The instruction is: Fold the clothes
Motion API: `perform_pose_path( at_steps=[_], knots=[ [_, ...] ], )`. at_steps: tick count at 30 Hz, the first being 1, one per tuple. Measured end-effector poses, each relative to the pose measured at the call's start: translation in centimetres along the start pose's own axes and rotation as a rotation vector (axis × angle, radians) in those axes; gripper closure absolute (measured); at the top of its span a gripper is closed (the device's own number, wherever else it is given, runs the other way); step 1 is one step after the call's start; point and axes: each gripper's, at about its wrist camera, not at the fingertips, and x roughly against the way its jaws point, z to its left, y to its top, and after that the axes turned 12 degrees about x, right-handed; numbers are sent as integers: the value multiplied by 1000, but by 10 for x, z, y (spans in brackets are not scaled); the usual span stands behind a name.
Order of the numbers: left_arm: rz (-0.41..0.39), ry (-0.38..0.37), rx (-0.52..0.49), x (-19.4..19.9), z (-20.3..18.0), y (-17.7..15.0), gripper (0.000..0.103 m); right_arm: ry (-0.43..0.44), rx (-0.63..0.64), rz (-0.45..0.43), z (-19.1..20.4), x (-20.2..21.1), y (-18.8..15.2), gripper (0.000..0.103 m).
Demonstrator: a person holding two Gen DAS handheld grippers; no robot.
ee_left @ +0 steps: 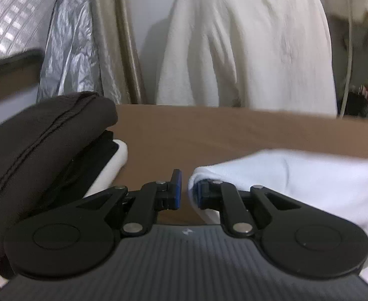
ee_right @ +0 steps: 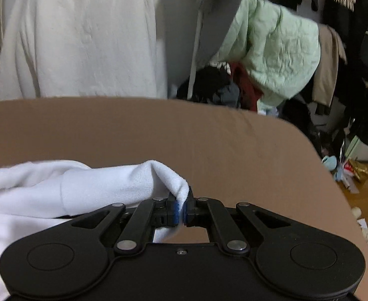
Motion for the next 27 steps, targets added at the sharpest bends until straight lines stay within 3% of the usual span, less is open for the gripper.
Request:
perform_pose_path(
  at_steps=[2,7,10,11,12,13,14,15,16,17,20,23,25,27],
  knots=[
    [-39,-8,-29,-1,-2,6,91,-9,16,-23,4,3,1,100],
    [-267,6,50,30,-11,52,91,-50,28,-167,10,18,9,100],
    [-502,107,-37,37,-31,78,91,-83,86,-355,13,24,29,98],
    [-483,117,-49,24,-38,90,91,-80,79,-346,12,12,38,92],
    [-465,127,-62,11,-45,102,91,-78,73,-338,10,1,47,77],
    [-445,136,-73,-2,-51,114,91,-75,67,-329,9,-11,56,69],
    [-358,126,-50,-24,-47,127,88,-72,60,-320,8,-22,64,69],
    [-219,130,-29,-53,-43,138,82,-65,46,-308,6,-34,72,68],
    [-82,180,1,-78,-41,139,66,-30,-25,-267,2,-45,69,67],
    [12,225,15,-95,-41,135,60,-4,-74,-229,1,-52,60,67],
    [148,203,-15,-108,-46,86,53,36,-112,-97,7,-67,31,65],
    [168,166,-68,-80,-52,14,41,92,-66,5,20,-68,8,65],
    [288,135,-93,-66,-60,-22,41,139,-63,44,30,-59,6,65],
    [367,47,-119,-50,-68,-33,41,278,-141,62,40,-43,7,63]
  ],
)
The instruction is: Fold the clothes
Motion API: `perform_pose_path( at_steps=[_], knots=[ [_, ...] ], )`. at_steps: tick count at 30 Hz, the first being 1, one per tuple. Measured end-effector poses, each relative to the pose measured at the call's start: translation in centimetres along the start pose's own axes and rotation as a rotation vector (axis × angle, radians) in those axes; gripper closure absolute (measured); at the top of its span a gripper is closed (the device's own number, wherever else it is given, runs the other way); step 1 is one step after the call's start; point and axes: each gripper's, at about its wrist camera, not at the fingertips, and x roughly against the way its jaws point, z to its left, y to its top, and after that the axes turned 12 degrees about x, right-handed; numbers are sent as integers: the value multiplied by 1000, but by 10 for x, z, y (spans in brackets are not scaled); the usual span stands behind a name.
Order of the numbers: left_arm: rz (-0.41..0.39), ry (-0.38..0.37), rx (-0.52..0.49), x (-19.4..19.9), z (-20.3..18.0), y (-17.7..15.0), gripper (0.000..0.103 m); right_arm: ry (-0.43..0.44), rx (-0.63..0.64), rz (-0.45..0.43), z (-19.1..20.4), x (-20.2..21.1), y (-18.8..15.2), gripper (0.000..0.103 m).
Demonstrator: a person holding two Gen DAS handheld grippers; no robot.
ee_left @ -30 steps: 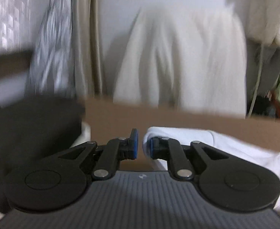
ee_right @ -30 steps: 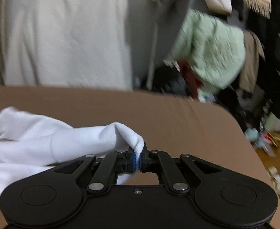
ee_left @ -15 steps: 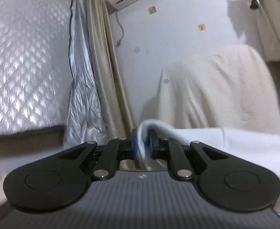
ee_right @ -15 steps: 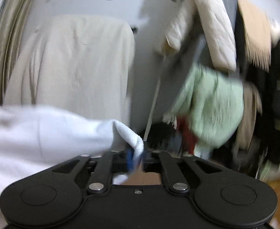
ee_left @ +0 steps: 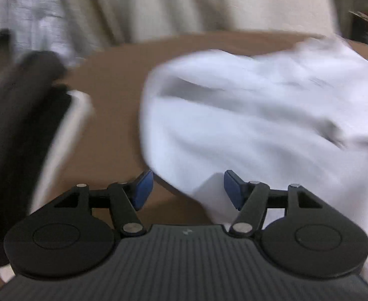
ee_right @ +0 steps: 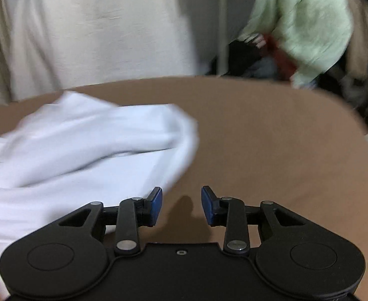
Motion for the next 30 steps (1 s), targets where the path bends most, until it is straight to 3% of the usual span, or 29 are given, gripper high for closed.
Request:
perform_pose_path(
  at_steps=[2,4,5,8,10,12,14,16,18,21,24,26,27,28,30],
  knots=[
    [-19,-7,9,22,-4,-2,39,177,-105,19,13,10,-5,57],
    [-38,-72,99,37,8,6,21,369,-211,45,28,15,-14,53],
    [-34,-114,151,39,18,14,19,460,-251,65,37,15,-20,53],
    [175,-295,386,31,34,15,19,636,-390,102,54,14,-33,53],
    [262,-428,486,18,37,1,19,701,-428,89,62,12,-35,49],
    [288,-420,495,10,30,-13,19,694,-476,75,64,7,-36,40],
    [264,-325,414,1,20,-19,18,687,-516,76,68,-7,-37,39],
    [280,-305,430,-12,16,-18,15,682,-544,112,70,-20,-40,38],
    [317,-362,539,-24,23,-20,15,668,-568,131,71,-35,-42,37],
    [318,-417,604,-33,24,-19,15,630,-529,147,80,-50,-46,37],
    [274,-413,517,-22,8,-16,13,643,-428,104,91,-53,-49,37],
    [249,-406,490,-16,1,-16,14,645,-378,95,96,-53,-48,44],
    [225,-416,478,-12,0,-18,21,650,-349,90,99,-51,-47,56],
    [206,-425,462,-9,-1,-18,42,648,-323,85,102,-48,-46,74],
    [187,-434,450,-3,2,-16,69,624,-267,69,105,-39,-45,89]
  ],
)
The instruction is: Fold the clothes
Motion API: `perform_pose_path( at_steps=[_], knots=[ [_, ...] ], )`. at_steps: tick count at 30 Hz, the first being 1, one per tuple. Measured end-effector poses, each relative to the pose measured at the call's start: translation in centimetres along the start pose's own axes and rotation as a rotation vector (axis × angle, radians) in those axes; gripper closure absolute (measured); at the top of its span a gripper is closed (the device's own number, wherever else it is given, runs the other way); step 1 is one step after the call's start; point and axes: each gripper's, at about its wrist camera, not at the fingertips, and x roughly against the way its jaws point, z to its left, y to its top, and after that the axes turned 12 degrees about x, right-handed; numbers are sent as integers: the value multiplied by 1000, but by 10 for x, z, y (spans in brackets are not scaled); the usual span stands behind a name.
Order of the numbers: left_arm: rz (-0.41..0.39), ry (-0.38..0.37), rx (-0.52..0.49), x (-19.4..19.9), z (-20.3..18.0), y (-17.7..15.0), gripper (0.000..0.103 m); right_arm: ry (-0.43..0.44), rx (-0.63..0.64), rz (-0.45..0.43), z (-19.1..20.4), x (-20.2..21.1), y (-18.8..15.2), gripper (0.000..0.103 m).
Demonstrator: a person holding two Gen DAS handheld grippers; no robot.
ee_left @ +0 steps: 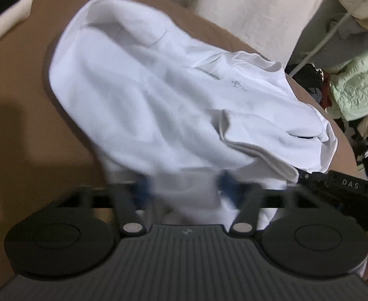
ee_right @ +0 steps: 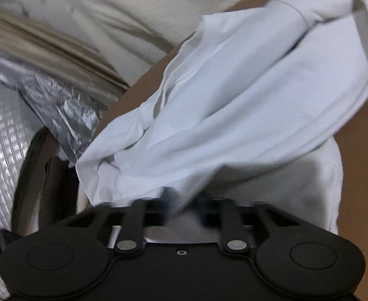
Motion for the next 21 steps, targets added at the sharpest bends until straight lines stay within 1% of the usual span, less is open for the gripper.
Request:
perform_pose_path(
  at_steps=[1,3,4,6,8,10,11,13,14,15,17,19,20,21],
  knots=[
    [-5,-11,2,5,0,2,82,-15,32,-2,4,3,0,94],
    [-16,-35,5,16,1,6,86,-72,143,-34,19,11,4,98],
    [-29,-48,5,24,2,9,89,-99,196,-51,26,15,7,98],
    [-60,-56,-5,40,4,13,89,-134,266,-97,37,30,13,98],
    [-84,-61,-13,52,6,15,90,-155,283,-118,39,42,15,99],
    [-92,-47,-14,57,8,15,91,-177,301,-139,40,55,16,99],
    [-103,-27,-30,59,8,14,91,-189,310,-148,41,61,17,99],
    [-170,53,-118,69,0,11,94,-229,332,-149,42,68,17,99],
    [-204,93,-161,74,-3,9,94,-254,347,-149,44,73,17,99],
    [-237,133,-205,80,-7,7,95,-308,395,-150,47,79,18,99],
    [-309,152,-252,97,-10,9,95,-418,490,-154,55,93,20,99],
    [-379,160,-239,120,-1,19,95,-524,574,-190,59,110,23,99],
    [-427,188,-223,133,7,25,95,-574,610,-208,60,119,24,99],
    [-476,215,-208,146,16,32,95,-603,608,-226,56,132,25,99]
  ],
)
